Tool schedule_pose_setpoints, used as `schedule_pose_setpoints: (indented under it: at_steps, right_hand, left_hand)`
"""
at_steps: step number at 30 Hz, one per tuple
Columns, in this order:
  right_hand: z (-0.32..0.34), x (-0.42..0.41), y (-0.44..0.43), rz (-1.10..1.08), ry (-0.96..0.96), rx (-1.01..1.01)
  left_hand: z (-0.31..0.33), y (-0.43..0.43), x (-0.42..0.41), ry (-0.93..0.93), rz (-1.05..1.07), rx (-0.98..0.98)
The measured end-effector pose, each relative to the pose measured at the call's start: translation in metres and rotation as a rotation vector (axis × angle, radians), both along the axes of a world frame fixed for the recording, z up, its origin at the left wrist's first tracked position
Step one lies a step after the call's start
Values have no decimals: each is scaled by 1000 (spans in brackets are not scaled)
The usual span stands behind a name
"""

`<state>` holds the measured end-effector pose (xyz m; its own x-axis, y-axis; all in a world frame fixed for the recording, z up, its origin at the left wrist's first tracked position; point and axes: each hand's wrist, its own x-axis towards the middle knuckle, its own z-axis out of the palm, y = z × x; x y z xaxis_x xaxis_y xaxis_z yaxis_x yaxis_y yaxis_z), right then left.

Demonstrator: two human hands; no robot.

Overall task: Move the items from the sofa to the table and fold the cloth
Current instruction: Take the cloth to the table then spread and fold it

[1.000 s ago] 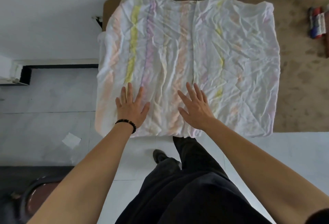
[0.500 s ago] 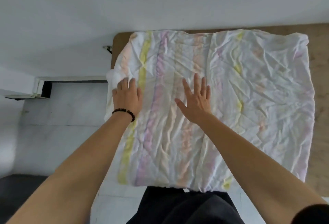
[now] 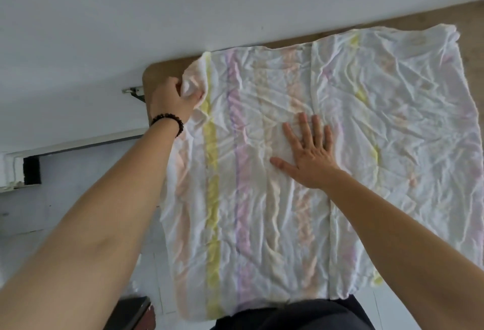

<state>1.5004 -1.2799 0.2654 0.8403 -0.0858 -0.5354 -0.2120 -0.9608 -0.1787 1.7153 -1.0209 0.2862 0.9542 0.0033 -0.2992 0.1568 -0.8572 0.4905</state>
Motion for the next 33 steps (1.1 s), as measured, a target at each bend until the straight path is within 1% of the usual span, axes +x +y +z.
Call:
schedule_pose_setpoints:
  at_steps: [2, 3, 4, 7, 9, 12, 13, 15, 16, 17, 19, 21, 22, 23, 25, 27, 29, 32, 33]
  right_hand:
    - [2, 2, 0, -7, 20, -2]
    - [3, 3, 0, -8, 29, -7]
    - [4, 4, 0, -7, 42, -13]
    - [6, 5, 2, -6, 60, -14]
    - [5, 5, 2, 3, 59, -12]
    - [4, 5, 2, 6, 53, 0]
    - [4, 5, 1, 7, 48, 9]
    - [3, 5, -1, 27, 46, 38]
    - [5, 6, -2, 31, 40, 69]
    - [6, 5, -4, 23, 18, 115]
    - [13, 4, -14, -70, -92, 253]
    - [23, 1, -36, -249, -334, 390]
    - [27, -1, -52, -328, -471, 391]
    - [31, 0, -71, -394, -602, 349]
    - [33, 8, -122, -543, -787, 236]
    - [32, 21, -183, -720, -843, 129]
    - [33, 37, -241, -803, -830, 36]
    - [31, 62, -307, -925, -674, -36]
    - [29, 71, -323, -953, -618, -48]
  left_hand:
    - [0, -1, 0, -9, -125, 20]
    - [3, -1, 3, -33, -111, 30]
    - [7, -1, 9, -62, -36, 30]
    - [19, 11, 38, -193, 323, 41]
    - [21, 25, 54, -195, 388, 69]
    - [17, 23, 52, -128, 316, 144]
    - [16, 13, 43, -160, 264, 177]
    - [16, -15, 22, -348, 94, 211]
    - [16, -32, 11, -414, -1, 172]
    - [15, -50, 1, -420, -85, 85]
    - [14, -91, -16, -298, -184, -118]
    - [12, -134, -30, -163, -232, -175]
    - [10, -154, -36, -130, -255, -181]
    - [7, -172, -41, -104, -264, -194]
    - [3, -209, -48, -67, -237, -228]
    - [-1, -245, -50, -39, -163, -204]
    - [-7, -272, -46, -14, -78, -144]
    - [-17, -296, -37, -23, 31, -58]
    - [-20, -299, -34, -42, 73, -61]
